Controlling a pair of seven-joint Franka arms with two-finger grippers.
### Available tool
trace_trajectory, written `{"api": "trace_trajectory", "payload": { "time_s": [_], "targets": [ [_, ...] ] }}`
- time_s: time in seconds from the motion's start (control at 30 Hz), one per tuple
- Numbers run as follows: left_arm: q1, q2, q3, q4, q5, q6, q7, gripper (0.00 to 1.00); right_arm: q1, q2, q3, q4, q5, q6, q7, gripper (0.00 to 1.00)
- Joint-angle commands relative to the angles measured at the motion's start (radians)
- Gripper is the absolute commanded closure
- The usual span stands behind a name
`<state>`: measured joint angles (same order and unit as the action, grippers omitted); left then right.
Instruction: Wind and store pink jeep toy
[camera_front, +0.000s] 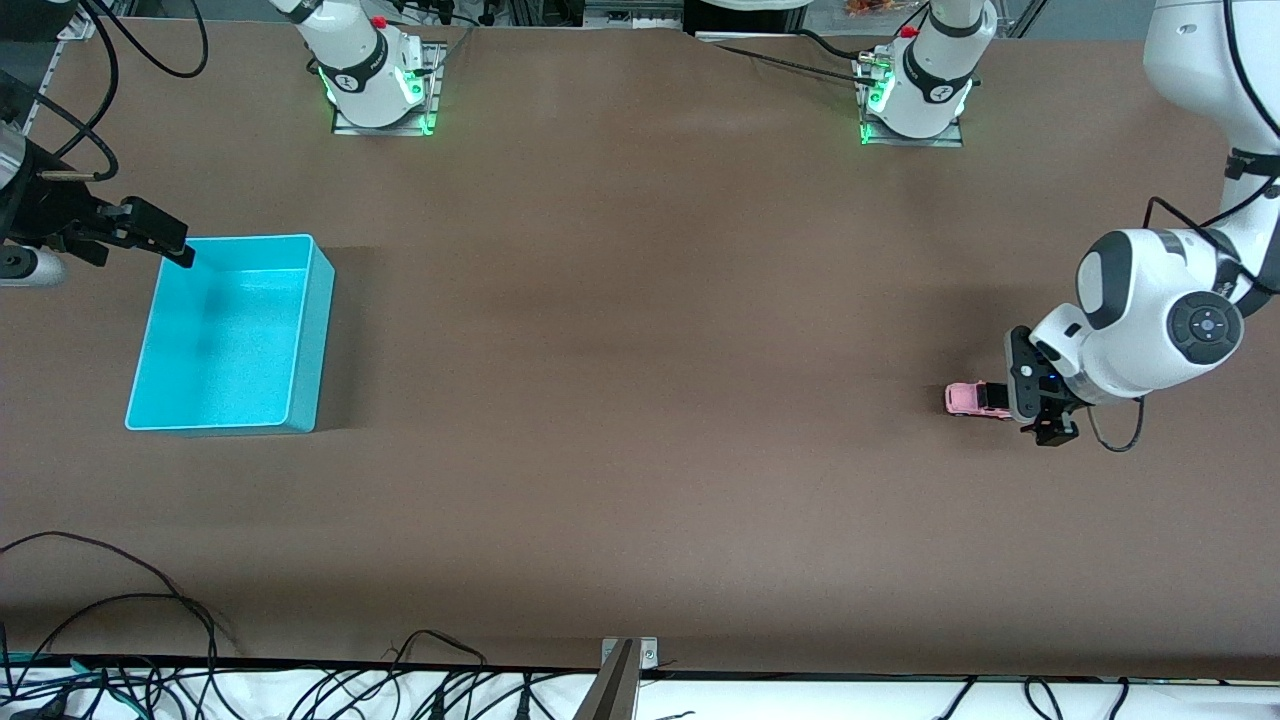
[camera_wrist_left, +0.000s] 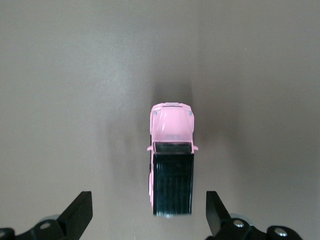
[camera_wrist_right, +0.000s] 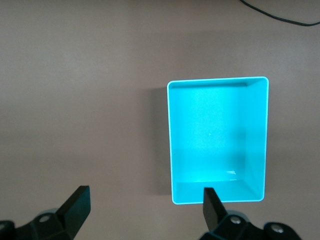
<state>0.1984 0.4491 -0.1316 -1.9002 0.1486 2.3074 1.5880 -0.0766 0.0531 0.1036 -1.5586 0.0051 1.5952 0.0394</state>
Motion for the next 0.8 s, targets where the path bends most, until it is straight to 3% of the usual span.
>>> {"api": "trace_trajectory", "payload": {
  "time_s": [0.0, 0.13, 0.7, 0.77],
  "targets": [
    [0.015, 0.013, -0.005, -0.057, 0.028, 0.095, 0.021, 0.0, -0.008, -0.016, 0.001, -0.015, 0.019, -0.004, 0.001, 0.0],
    [0.036, 0.06, -0.005, -0.069, 0.028, 0.128, 0.021, 0.0, -0.008, -0.016, 0.001, -0.015, 0.019, -0.004, 0.0, 0.0],
    [0.036, 0.071, -0.006, -0.154, 0.028, 0.245, 0.021, 0.0, -0.008, -0.016, 0.001, -0.015, 0.019, -0.004, -0.001, 0.0],
    [0.036, 0.071, -0.006, -0.154, 0.029, 0.247, 0.021, 0.07, -0.008, -0.016, 0.001, -0.015, 0.019, -0.004, -0.001, 0.0]
  ]
}}
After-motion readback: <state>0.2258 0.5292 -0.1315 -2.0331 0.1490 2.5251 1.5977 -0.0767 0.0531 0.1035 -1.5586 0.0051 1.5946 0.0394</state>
